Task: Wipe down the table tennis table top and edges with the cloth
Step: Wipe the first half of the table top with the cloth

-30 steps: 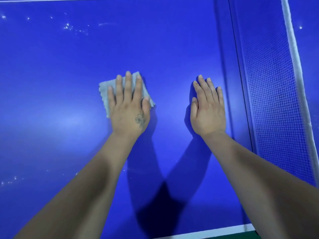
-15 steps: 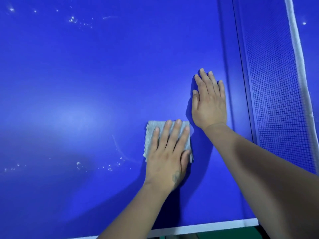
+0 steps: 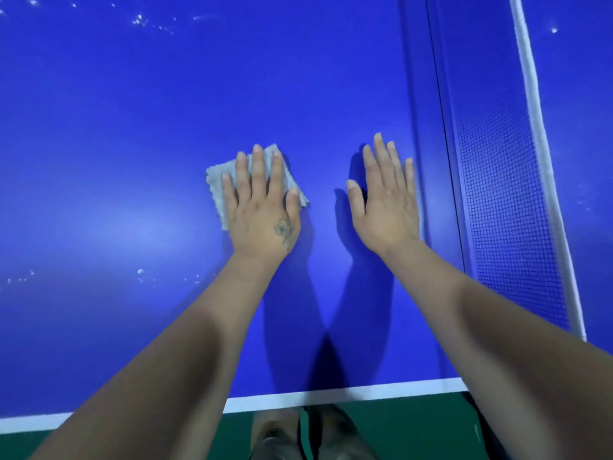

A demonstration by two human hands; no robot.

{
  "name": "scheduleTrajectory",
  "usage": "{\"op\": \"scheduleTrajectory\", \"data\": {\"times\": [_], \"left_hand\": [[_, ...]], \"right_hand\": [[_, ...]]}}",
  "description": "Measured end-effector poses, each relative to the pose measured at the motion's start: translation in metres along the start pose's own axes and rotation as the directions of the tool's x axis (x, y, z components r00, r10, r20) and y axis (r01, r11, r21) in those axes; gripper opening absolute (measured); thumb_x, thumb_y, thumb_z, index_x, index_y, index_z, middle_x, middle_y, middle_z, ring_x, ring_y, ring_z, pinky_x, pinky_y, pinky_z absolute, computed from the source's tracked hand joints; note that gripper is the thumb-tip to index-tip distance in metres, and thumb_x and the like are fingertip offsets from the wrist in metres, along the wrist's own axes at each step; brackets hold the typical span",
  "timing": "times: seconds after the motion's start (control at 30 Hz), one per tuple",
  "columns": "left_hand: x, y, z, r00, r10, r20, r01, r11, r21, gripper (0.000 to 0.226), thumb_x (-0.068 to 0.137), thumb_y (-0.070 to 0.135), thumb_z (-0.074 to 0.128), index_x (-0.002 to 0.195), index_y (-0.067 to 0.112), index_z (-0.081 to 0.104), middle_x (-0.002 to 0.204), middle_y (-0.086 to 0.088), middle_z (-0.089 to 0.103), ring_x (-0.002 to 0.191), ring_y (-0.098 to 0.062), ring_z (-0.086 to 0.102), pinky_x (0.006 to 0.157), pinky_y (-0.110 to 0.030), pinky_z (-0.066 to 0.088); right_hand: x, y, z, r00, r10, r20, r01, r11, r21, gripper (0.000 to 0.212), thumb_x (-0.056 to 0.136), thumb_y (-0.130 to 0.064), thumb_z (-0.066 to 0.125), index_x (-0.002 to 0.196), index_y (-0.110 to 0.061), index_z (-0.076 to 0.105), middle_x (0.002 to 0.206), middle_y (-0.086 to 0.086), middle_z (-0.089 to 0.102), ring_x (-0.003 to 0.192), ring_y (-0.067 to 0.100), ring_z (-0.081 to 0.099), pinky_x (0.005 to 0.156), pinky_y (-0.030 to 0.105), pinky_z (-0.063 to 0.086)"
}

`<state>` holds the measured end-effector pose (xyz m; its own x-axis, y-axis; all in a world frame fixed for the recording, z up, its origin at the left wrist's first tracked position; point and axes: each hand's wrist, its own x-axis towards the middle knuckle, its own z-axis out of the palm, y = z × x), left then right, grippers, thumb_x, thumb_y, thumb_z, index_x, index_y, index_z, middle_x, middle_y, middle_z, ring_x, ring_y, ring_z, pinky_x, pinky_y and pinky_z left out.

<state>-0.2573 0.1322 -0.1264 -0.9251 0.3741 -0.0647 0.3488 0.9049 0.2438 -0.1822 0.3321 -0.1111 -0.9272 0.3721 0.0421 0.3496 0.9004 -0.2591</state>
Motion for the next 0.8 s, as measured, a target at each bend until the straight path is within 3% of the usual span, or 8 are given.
{"op": "scheduleTrajectory", "data": {"times": [0.13, 0.33, 0.6, 0.8], "left_hand": [[-0.023, 0.043, 0.01, 0.991, 0.136, -0.002, -0.136, 0.991, 0.005, 0.067, 0.112, 0.045, 0.029, 0.172, 0.019, 0.014, 0.179, -0.008, 0.011, 0.166, -0.033, 0.005, 0.132, -0.059, 0.007], [-0.104, 0.042, 0.008, 0.98, 0.191, 0.046, -0.193, 0.981, 0.025, 0.063, 0.115, 0.043, 0.028, 0.172, 0.021, 0.01, 0.18, -0.004, 0.005, 0.166, -0.029, -0.002, 0.131, -0.058, 0.011], [-0.184, -0.003, -0.004, 0.983, 0.137, 0.121, -0.144, 0.988, 0.056, 0.062, 0.115, 0.043, 0.029, 0.172, 0.024, 0.011, 0.18, -0.001, 0.005, 0.166, -0.027, 0.0, 0.131, -0.06, 0.016], [-0.137, -0.033, -0.006, 0.997, -0.047, 0.062, 0.041, 0.996, 0.085, 0.064, 0.113, 0.048, 0.017, 0.172, 0.025, 0.007, 0.18, -0.002, 0.007, 0.166, -0.027, 0.0, 0.132, -0.057, 0.009]], "right_hand": [[-0.038, -0.002, 0.003, 0.999, -0.023, 0.033, 0.023, 0.999, -0.025, 0.065, 0.11, -0.048, 0.036, 0.168, -0.017, 0.032, 0.179, 0.002, 0.016, 0.167, 0.025, 0.009, 0.134, 0.055, 0.007], [-0.055, 0.001, 0.009, 0.998, -0.017, 0.064, 0.022, 0.997, -0.079, 0.066, 0.111, -0.05, 0.029, 0.17, -0.019, 0.026, 0.18, -0.002, 0.012, 0.167, 0.022, 0.003, 0.133, 0.056, 0.008], [-0.055, 0.001, 0.009, 0.998, -0.01, 0.057, 0.016, 0.996, -0.089, 0.067, 0.111, -0.051, 0.029, 0.17, -0.018, 0.026, 0.18, -0.001, 0.013, 0.167, 0.022, 0.003, 0.134, 0.055, 0.007], [-0.055, 0.0, 0.01, 0.999, -0.012, 0.045, 0.017, 0.994, -0.104, 0.067, 0.111, -0.05, 0.03, 0.169, -0.018, 0.027, 0.18, -0.001, 0.014, 0.167, 0.023, 0.004, 0.134, 0.055, 0.007]]}}
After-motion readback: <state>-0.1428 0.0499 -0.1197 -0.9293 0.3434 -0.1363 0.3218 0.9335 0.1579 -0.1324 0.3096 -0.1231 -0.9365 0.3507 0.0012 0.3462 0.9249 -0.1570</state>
